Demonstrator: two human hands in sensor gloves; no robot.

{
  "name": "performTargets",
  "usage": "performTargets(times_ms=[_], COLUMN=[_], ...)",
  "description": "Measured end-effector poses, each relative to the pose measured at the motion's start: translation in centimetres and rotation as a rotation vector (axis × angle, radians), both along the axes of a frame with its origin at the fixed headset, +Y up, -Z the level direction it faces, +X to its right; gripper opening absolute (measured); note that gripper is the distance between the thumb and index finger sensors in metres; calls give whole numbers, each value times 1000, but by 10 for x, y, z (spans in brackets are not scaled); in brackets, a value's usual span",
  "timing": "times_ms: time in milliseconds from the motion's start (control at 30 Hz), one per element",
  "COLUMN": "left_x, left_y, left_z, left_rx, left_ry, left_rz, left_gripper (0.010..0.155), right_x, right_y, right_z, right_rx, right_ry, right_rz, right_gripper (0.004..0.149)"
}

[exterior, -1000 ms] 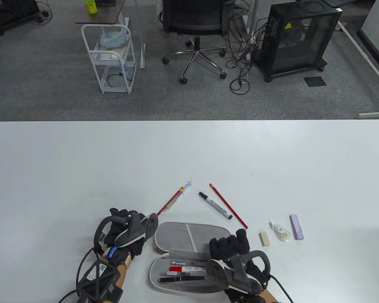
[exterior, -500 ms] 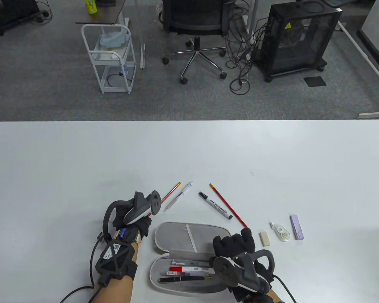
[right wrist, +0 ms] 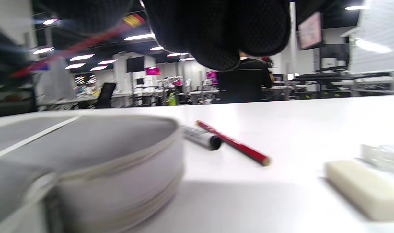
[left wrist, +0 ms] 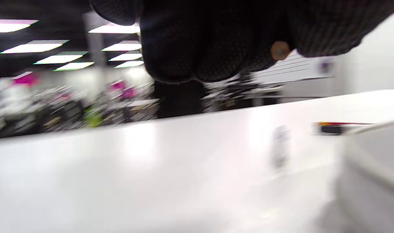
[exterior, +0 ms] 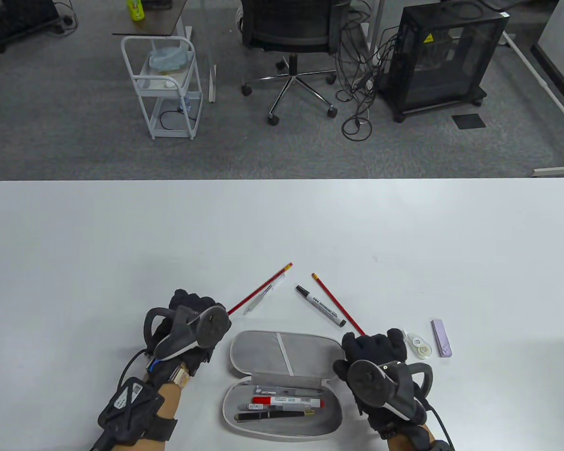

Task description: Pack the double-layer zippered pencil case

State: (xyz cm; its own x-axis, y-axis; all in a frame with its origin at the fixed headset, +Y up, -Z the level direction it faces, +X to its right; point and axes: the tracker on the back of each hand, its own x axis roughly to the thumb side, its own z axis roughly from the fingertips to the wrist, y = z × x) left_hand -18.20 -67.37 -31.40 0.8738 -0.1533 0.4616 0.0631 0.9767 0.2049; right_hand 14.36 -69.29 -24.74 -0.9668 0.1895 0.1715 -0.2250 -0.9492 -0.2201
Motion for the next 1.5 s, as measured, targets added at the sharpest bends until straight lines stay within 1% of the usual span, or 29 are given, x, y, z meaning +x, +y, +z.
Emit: performTargets(times_ms=[33,100,167,233,333,433,500,567,600,667,767,900,967,1033,1133,1233,1267,1367,1400,1433,1500], left_x=[7,20,32,38,43,47,49,50,49,46,42,35,31,27,23,18,16,13,13,12,12], left_y=[4,2,-8,-19,-35,-44,-48,-51,-51,-47,-38,-29,-27,-26,-25,-25,-25,-25,-26,-26,-27], left_z=[17,46,69,83,96,99,100,98,98,97,98,96,95,93,92,89,88,84,84,83,82], left_rx=[27,44,51,43,42,37,58,46,47,47,98,136,130,124,121,107,99,84,80,74,66], left_ry=[-104,-206,-283,-317,-352,-367,-369,-388,-388,-390,-369,-336,-324,-311,-294,-277,-262,-242,-238,-235,-235], left_rz=[-56,-151,-251,-335,-368,-367,-398,-429,-421,-380,-327,-281,-253,-241,-232,-213,-205,-195,-194,-196,-201], left_gripper=[42,42,42,42,42,42,43,49,52,53,52,51,51,51,51,51,51,50,50,50,51], right_x=[9,23,34,41,45,45,45,44,44,42,38,26,15,7,-6,-15,-16,-15,-15,-15,-14], right_y=[1,1,0,-3,-10,-16,-21,-25,-26,-29,-34,-43,-43,-43,-46,-55,-54,-52,-51,-51,-52], right_z=[-2,-6,-9,-12,-18,-23,-26,-29,-30,-32,-38,-55,-66,-76,-90,-106,-112,-125,-127,-131,-135], right_rx=[1,-4,-8,-24,-56,-86,-109,-129,-135,-151,-196,-293,-297,-314,-361,-483,-522,-538,-519,-466,-425], right_ry=[-33,-86,-126,-156,-193,-218,-229,-240,-242,-247,-255,-280,-291,-289,-313,-347,-367,-405,-409,-404,-381], right_rz=[-32,-74,-103,-118,-109,-69,-45,-27,-20,1,46,184,305,379,428,520,530,492,493,498,507], right_gripper=[64,64,63,63,63,63,64,64,64,64,66,67,69,70,72,72,72,67,63,59,50])
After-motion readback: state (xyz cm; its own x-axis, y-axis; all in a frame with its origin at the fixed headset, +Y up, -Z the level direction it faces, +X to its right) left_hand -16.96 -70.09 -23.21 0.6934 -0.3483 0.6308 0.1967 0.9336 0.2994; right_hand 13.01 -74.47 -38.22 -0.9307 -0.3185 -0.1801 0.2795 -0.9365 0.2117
